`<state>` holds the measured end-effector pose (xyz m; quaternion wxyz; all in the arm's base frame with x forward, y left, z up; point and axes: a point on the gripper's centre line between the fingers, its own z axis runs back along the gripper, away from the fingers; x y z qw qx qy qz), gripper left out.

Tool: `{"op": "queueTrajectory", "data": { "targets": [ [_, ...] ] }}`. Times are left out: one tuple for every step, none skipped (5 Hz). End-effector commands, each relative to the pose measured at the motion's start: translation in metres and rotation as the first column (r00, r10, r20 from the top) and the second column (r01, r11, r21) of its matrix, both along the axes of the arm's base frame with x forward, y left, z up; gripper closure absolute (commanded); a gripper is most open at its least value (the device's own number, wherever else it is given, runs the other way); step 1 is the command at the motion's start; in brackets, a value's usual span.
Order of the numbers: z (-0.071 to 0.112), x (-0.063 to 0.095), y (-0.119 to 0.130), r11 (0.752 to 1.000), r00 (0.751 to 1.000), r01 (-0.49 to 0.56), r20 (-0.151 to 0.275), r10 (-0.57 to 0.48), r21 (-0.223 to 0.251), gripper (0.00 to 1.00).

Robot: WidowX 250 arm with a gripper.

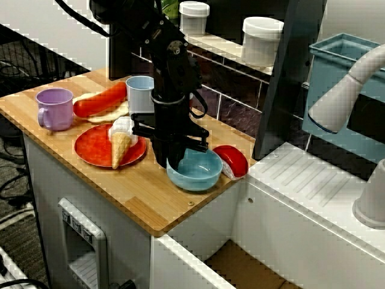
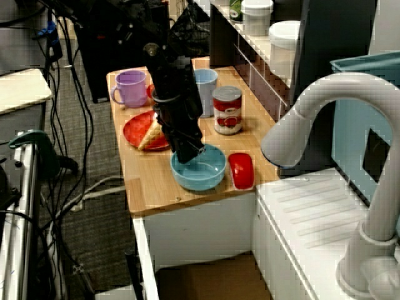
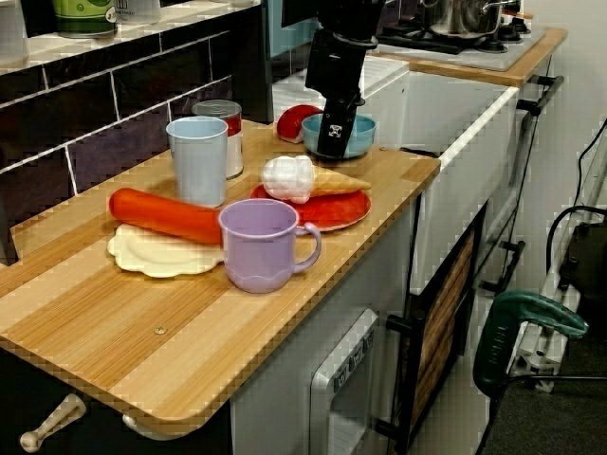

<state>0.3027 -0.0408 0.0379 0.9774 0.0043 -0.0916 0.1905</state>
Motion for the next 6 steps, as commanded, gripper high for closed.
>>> {"op": "queueTrajectory", "data": {
  "targets": [
    [0.049, 0.002, 0.011, 0.999, 0.994, 0.001, 0.106, 0.005, -0.054, 1.0],
    [0.06, -0.001, 0.022, 0.998, 0.992, -0.014, 0.122, 0.021, -0.059, 1.0],
    [0.065, -0.005, 0.036, 0.998, 0.988, -0.036, 0.149, 0.042, -0.042, 1.0],
    [0.073, -0.011, 0.055, 0.997, 0.984, -0.064, 0.165, 0.07, -0.043, 1.0],
    [0.078, -0.013, 0.074, 0.993, 0.977, -0.108, 0.178, 0.116, -0.055, 1.0],
    [0.082, -0.015, 0.09, 0.987, 0.97, -0.145, 0.186, 0.156, -0.073, 1.0]
  ]
}}
